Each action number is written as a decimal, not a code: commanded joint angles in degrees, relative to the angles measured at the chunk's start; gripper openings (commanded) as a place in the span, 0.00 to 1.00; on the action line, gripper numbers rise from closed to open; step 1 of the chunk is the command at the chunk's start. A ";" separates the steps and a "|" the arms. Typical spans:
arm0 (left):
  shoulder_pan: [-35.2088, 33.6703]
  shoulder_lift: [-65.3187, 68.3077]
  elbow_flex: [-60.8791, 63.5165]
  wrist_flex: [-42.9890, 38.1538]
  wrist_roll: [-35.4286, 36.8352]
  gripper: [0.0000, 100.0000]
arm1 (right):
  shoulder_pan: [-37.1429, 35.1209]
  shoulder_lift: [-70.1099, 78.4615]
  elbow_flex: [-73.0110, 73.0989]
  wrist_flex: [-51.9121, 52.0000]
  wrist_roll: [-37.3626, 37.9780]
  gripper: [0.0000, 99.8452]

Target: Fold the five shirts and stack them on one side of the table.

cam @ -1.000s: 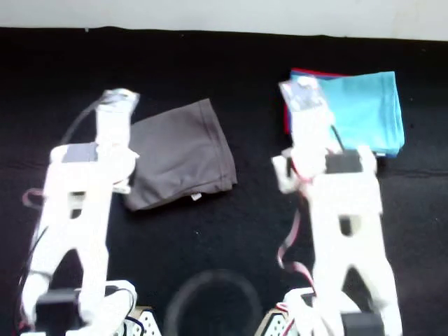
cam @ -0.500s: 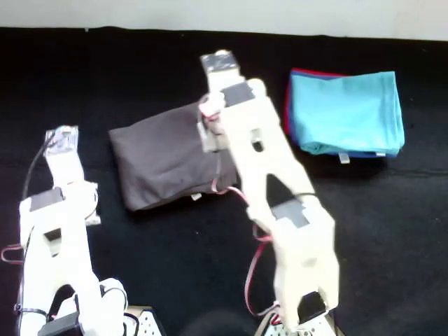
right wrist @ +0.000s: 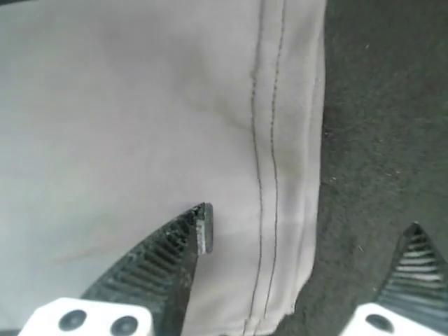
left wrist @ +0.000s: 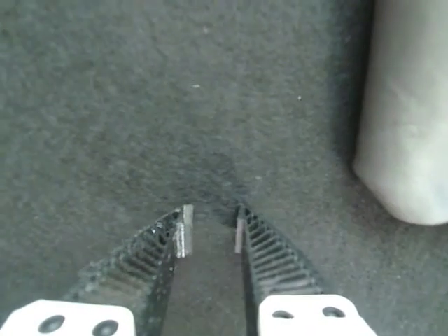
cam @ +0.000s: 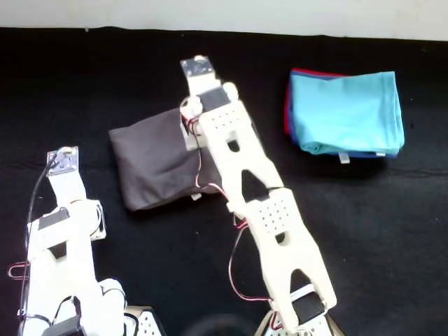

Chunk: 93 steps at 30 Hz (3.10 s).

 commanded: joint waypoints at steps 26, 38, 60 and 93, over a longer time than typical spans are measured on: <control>-0.13 -0.84 0.48 -0.97 -0.18 0.14 | 2.59 6.73 -7.16 0.13 4.75 0.01; 0.13 -0.84 0.57 -0.97 -0.18 0.14 | 16.40 -10.59 -14.37 8.75 19.34 0.01; 0.22 -1.01 1.36 -1.05 -0.18 0.14 | 34.68 -17.98 8.31 1.27 29.71 0.01; 0.22 -1.01 1.36 -1.05 -0.18 0.14 | 42.33 -22.73 -13.05 7.34 39.82 0.01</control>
